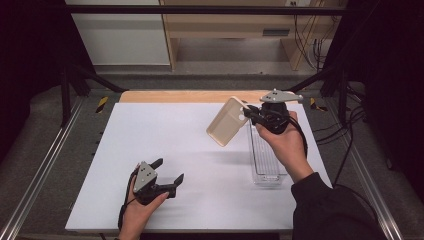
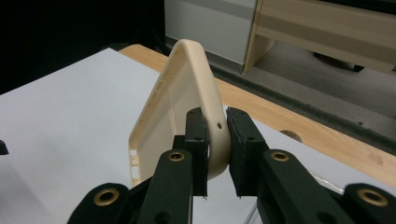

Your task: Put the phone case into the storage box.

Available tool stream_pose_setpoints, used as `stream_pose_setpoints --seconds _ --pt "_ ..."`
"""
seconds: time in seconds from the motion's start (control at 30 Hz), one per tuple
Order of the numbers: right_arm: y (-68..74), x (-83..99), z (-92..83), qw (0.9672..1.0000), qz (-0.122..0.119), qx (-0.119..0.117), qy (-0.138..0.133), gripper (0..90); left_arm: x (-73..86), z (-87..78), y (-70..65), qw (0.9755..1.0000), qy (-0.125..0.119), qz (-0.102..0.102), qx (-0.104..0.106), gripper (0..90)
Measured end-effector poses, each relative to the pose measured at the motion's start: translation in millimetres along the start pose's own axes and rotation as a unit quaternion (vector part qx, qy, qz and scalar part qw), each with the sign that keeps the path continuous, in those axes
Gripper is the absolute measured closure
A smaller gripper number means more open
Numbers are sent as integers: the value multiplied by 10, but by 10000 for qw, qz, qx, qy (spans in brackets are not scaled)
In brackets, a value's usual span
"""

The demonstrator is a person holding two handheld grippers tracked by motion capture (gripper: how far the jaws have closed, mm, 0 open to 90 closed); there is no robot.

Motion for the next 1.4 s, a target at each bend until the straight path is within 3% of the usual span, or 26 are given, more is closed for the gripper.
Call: stream_pose_setpoints --seconds 0.53,1.4 --pt "-288 -242 -250 9995 -151 255 -118 791 4 -29 75 9999 -59 -123 57 60" --pt "-841 -230 -633 9971 -144 747 -94 791 13 -54 109 9997 -118 -145 172 21"
Point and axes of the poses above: each handheld gripper's, and its own axes: z roughly forward along the jaws, x roughly out of its underside, y roughly to its left, the point moved 8 cm from there along z, roughly forward along the jaws, and after that the axes turned 6 degrees about -y, right-handed, at the moved point
